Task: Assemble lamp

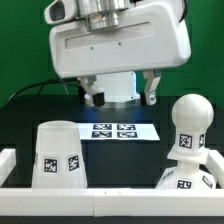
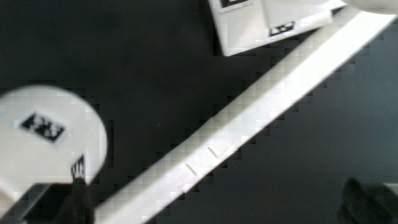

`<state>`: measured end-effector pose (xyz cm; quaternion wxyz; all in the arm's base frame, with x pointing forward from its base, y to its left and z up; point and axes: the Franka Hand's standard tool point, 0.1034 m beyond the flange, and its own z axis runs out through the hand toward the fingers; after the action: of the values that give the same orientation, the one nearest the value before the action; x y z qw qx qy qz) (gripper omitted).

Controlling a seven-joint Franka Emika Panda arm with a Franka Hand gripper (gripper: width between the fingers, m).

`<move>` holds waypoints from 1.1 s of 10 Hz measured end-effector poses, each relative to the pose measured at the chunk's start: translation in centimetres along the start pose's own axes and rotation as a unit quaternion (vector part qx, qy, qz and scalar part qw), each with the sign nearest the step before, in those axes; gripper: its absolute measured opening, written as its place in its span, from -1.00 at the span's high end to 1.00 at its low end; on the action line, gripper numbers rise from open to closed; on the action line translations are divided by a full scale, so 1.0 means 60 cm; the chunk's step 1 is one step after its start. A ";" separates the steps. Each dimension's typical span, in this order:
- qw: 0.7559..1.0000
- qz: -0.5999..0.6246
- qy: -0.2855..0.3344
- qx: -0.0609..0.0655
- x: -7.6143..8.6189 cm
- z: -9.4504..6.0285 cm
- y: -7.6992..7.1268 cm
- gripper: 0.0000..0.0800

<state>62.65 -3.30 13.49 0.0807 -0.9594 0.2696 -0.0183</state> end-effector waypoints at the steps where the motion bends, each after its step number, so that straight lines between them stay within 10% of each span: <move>1: 1.000 -0.022 0.000 -0.003 0.002 0.010 0.007 -0.75; 6: 0.997 -0.070 0.000 -0.010 0.032 0.016 0.079 -0.75; 11: 0.997 -0.073 0.020 -0.020 0.027 0.059 0.085 -0.75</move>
Offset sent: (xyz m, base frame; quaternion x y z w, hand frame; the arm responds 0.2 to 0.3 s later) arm 0.0026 -0.0417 -0.0052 -0.0075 -0.0056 -0.0619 0.9980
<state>61.67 -7.91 9.17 0.0546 -0.9774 0.2006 -0.0382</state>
